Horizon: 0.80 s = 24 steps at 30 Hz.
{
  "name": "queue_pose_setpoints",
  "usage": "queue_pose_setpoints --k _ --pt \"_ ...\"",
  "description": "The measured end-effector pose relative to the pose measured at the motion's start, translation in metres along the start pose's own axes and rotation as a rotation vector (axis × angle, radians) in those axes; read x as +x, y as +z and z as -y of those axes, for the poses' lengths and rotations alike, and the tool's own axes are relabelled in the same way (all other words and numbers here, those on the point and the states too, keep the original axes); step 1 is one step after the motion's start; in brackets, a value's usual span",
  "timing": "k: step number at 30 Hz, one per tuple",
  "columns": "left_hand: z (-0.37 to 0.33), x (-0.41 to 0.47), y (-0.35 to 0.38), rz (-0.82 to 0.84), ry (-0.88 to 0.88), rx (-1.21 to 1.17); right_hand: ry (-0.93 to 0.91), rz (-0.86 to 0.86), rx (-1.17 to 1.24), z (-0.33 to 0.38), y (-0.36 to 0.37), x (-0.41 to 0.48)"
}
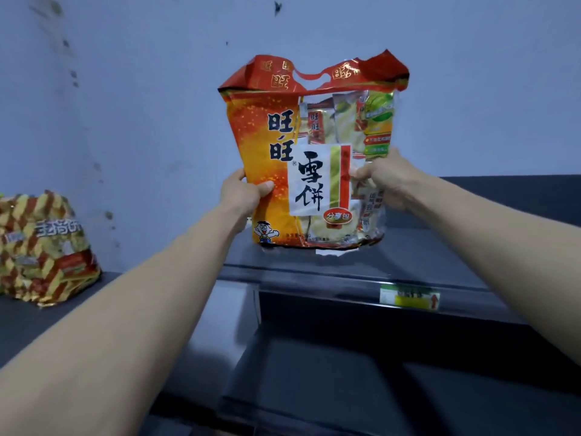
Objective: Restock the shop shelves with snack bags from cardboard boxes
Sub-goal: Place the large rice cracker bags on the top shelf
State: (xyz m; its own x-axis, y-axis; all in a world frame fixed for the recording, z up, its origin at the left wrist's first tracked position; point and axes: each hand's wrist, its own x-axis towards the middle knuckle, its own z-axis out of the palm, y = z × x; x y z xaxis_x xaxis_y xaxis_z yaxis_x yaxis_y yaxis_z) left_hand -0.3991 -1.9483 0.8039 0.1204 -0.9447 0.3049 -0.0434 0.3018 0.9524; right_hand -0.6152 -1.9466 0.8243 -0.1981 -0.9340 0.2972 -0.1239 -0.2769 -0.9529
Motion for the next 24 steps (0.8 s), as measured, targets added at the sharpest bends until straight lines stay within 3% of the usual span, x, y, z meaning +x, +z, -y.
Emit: queue_pose_setpoints --k 10,14,20,24 --pt "0.067 0.167 0.002 0.041 -0.091 0.066 0.025 -0.032 -0.179 -0.065 0.064 0.131" --pt "0.103 0.201 0.009 0.106 -0.171 0.080 0.070 -0.043 -0.242 -0.103 0.074 0.154" --pt "0.119 0.238 0.027 0.173 -0.120 0.157 0.127 -0.121 -0.232 -0.122 0.070 0.177" --pt "0.125 0.245 0.038 0.146 -0.082 0.167 0.070 -0.158 -0.263 -0.124 0.063 0.185"
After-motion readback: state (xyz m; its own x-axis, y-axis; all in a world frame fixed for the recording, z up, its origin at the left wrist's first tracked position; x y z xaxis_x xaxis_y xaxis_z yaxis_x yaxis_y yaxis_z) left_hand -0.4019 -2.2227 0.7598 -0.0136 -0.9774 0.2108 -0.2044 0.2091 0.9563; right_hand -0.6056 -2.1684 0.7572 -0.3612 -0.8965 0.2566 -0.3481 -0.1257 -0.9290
